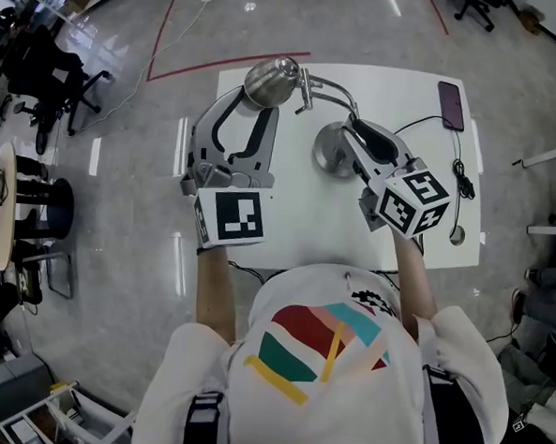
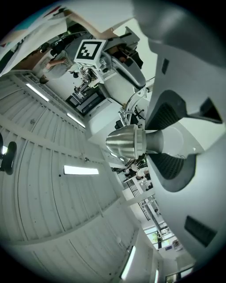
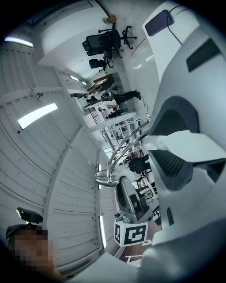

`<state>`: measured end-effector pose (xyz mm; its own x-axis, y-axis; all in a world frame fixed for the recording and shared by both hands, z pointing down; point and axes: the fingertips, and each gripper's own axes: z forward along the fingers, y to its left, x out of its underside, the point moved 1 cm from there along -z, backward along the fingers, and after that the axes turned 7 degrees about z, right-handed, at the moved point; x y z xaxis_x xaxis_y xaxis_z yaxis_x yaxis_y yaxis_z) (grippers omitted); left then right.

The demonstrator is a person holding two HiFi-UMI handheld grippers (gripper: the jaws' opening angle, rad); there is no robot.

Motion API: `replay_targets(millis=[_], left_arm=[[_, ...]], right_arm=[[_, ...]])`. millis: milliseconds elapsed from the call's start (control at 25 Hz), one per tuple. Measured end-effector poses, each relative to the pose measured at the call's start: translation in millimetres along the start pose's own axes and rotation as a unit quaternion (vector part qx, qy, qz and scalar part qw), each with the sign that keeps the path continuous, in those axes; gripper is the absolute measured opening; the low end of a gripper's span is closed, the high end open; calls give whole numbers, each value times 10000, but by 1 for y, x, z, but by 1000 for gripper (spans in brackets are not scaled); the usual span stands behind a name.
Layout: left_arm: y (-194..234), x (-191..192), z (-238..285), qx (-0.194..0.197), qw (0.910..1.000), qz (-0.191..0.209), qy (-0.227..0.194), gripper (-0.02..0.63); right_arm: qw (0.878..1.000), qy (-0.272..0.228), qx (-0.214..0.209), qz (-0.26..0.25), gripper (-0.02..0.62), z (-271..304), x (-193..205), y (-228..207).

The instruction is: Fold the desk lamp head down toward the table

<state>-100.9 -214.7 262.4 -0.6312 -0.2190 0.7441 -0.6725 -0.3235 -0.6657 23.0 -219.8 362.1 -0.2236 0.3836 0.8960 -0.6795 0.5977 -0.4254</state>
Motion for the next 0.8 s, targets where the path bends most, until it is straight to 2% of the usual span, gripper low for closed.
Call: replay_targets(millis=[40, 120, 280, 360, 560, 800], left_arm=[[2, -3, 1, 20, 9999, 22, -107, 196], [3, -3, 3, 132, 9995, -196, -228, 195], [-6, 11, 6, 446, 9919, -1177, -143, 192], [-9, 15, 9, 512, 9875, -1482, -180, 192], [-11, 22, 8, 567, 9793, -1935, -165, 189], [-13, 29, 8, 584, 9758, -2100, -195, 186]], right_arm=[[10000, -7, -7, 19, 104, 1, -1, 0], [10000, -25, -16, 49, 104, 1, -2, 0], [10000, -52, -17, 76, 104, 0, -1, -1], [9999, -72, -13, 83, 104, 2, 0, -2], [9999, -90, 5, 83, 104, 4, -1, 1], [10000, -51, 18, 47, 104, 6, 0, 3]])
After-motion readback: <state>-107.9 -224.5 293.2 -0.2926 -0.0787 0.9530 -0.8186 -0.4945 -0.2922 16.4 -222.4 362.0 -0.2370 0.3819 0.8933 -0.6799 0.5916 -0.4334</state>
